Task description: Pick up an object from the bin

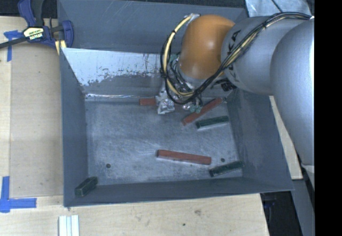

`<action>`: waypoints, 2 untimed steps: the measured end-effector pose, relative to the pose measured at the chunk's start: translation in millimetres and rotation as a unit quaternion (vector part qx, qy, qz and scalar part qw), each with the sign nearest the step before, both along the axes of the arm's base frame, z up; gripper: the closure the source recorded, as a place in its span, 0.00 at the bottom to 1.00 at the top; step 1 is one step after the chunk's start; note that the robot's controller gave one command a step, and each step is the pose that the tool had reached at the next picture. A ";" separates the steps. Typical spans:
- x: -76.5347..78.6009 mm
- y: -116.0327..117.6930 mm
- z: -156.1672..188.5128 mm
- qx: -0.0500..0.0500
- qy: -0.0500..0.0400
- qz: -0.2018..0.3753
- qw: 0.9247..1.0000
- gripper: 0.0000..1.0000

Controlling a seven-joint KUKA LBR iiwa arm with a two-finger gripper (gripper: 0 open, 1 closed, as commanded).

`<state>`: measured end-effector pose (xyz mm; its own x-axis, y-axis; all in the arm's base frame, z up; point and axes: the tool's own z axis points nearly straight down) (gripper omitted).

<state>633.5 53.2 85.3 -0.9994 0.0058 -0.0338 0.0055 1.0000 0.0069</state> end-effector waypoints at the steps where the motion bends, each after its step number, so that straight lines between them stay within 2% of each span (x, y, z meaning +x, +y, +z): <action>1: -0.2 0.0 -0.2 0.000 0.000 0.000 1.000 1.00; 2: -12.4 -1.6 38.1 -0.003 0.017 -0.002 1.000 1.00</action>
Offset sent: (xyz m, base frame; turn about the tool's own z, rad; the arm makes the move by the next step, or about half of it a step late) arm -0.0178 0.0010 0.1751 0.0174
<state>621.0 51.6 123.4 -1.0000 0.0096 0.0003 0.0096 1.0000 0.0007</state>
